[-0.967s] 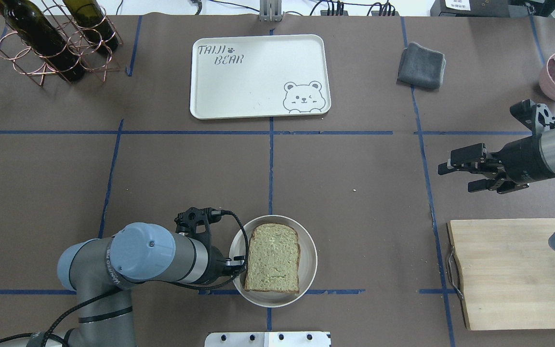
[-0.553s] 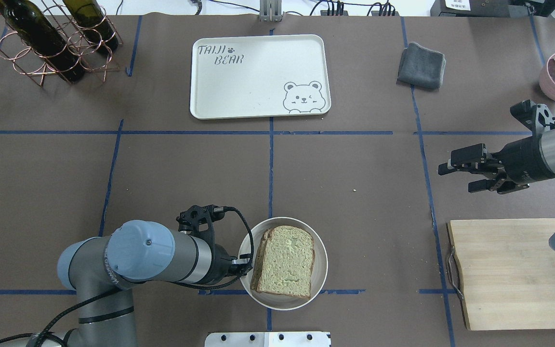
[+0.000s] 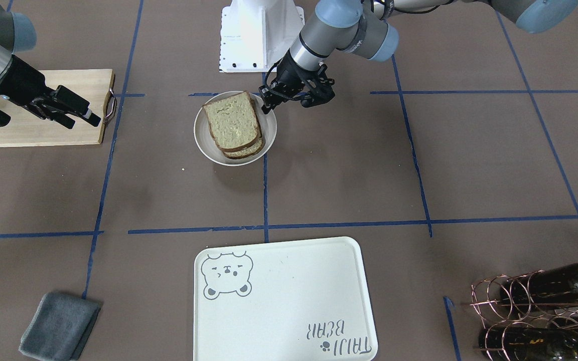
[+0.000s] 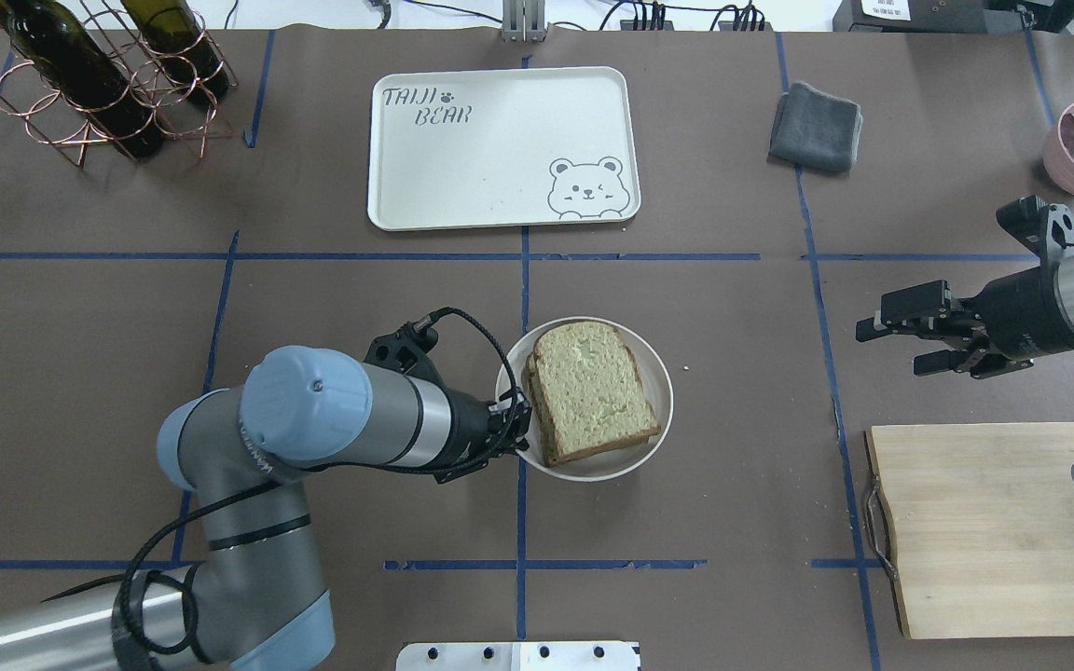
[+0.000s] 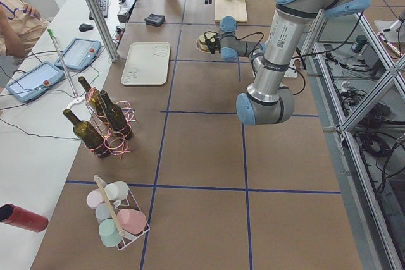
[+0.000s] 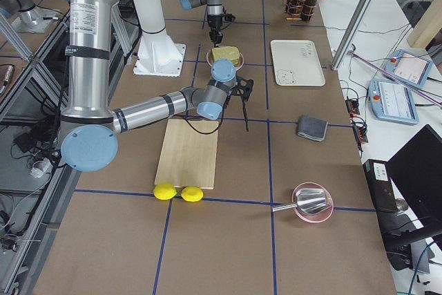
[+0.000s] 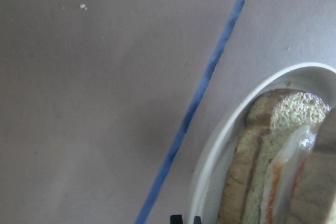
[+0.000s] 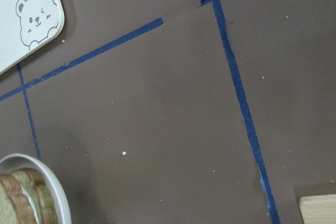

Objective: Make sandwich and place on tray
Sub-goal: 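Carry the plate with the left gripper onto the bear tray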

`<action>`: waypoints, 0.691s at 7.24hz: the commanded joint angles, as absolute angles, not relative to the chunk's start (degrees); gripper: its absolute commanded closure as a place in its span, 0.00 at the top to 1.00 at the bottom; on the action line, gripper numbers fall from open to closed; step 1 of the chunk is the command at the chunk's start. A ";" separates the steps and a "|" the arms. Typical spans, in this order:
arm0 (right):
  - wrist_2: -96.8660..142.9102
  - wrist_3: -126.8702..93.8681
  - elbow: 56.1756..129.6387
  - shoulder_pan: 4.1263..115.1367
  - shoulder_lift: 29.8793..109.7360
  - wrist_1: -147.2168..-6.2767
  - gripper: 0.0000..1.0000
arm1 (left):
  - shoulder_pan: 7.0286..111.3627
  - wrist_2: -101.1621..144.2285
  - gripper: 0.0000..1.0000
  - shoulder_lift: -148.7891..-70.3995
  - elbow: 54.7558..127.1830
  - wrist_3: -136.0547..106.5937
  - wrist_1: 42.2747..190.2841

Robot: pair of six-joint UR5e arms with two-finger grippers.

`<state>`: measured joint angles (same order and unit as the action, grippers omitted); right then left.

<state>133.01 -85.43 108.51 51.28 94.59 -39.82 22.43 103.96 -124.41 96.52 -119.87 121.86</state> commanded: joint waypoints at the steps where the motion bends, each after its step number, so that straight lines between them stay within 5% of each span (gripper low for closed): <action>1: 133.07 -85.43 108.63 51.42 95.10 -39.81 1.00 | 29.85 103.89 0.00 -135.22 82.34 -136.61 121.90; 3: 133.07 -85.43 108.72 51.42 95.36 -39.73 1.00 | 33.72 103.01 0.00 -143.22 67.84 -141.12 121.64; 5: 132.89 -85.43 109.60 51.33 95.71 -39.73 1.00 | 35.85 96.69 0.00 -146.07 61.19 -141.59 122.25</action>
